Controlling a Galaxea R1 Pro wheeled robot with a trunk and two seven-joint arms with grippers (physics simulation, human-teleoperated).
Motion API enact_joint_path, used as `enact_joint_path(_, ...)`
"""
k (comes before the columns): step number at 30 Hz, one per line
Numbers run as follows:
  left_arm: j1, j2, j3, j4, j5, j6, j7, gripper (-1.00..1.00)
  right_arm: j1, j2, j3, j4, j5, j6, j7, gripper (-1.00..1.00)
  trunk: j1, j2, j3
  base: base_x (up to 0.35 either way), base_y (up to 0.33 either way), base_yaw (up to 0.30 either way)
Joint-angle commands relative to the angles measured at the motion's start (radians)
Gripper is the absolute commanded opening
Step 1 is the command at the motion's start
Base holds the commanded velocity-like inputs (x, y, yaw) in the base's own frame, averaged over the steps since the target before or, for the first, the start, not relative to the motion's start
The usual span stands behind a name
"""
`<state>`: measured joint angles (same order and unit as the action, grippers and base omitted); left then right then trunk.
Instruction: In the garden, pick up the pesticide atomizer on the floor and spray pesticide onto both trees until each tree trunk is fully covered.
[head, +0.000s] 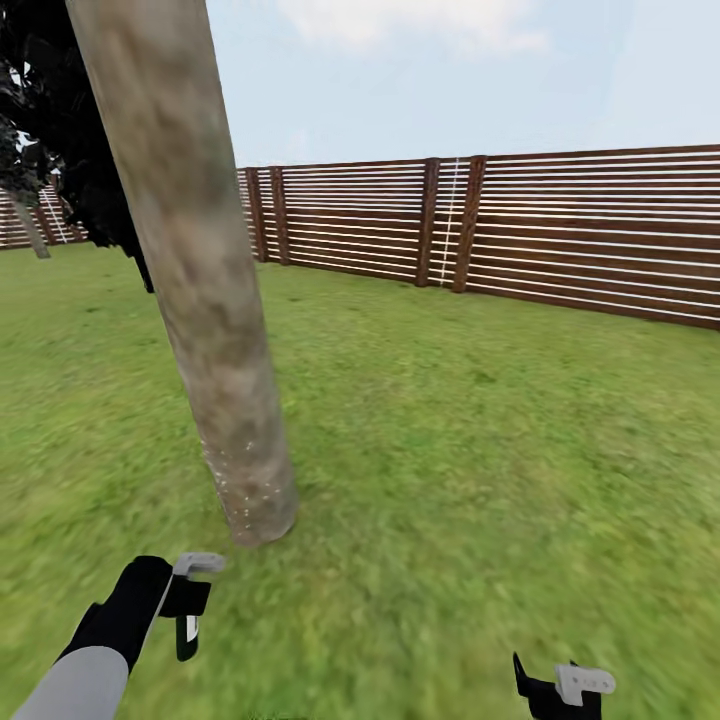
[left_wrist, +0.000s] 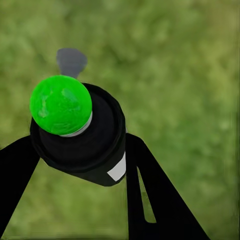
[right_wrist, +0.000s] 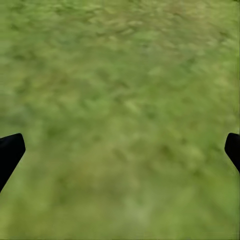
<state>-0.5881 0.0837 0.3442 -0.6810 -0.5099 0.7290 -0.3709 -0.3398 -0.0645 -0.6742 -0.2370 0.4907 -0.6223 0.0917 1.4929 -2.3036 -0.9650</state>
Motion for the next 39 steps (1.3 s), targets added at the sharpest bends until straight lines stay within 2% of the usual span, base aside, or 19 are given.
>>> enact_joint_path(1, -0.001, -0.001, 0.004, -0.002, -0.011, 0.003, -0.009, -1.00, -0.001, 0.000, -0.008, 0.001, 0.000, -0.004, 0.010, 1.00, 0.000, 0.000, -0.001, 0.000, -0.276, 0.130)
enact_joint_path(9, -0.001, -0.001, 0.004, -0.004, -0.010, 0.003, -0.009, -1.00, -0.001, 0.000, -0.008, 0.001, 0.000, -0.004, 0.010, 1.00, 0.000, 0.000, -0.001, 0.000, -0.276, 0.019)
enact_joint_path(19, -0.001, -0.001, 0.008, -0.007, -0.012, 0.003, -0.009, -1.00, -0.001, 0.000, -0.008, 0.001, 0.000, -0.004, 0.010, 1.00, 0.000, 0.000, -0.001, 0.094, -0.274, 0.260)
enact_joint_path(21, -0.001, -0.001, 0.011, -0.008, -0.012, 0.003, 0.009, -1.00, -0.001, 0.000, -0.008, 0.001, 0.000, -0.004, 0.010, 1.00, 0.000, 0.000, -0.001, 0.142, -0.271, 0.277)
enact_joint_path(23, -0.001, -0.002, 0.015, 0.000, -0.005, 0.003, 0.092, -1.00, -0.001, 0.000, -0.008, 0.001, 0.000, -0.004, 0.010, 1.00, 0.000, 0.000, -0.001, 0.142, -0.271, 0.277)
enact_joint_path(25, -0.001, -0.003, 0.015, 0.003, -0.001, 0.003, 0.111, -1.00, -0.001, 0.000, -0.008, 0.001, 0.000, -0.004, 0.010, 1.00, 0.000, 0.000, -0.001, 0.146, -0.268, 0.266)
enact_joint_path(39, -0.001, -0.005, 0.016, 0.004, 0.002, 0.004, 0.124, -1.00, -0.001, -0.003, -0.008, 0.001, 0.000, -0.004, 0.010, 1.00, 0.000, 0.000, -0.001, 0.050, -0.267, 0.042)
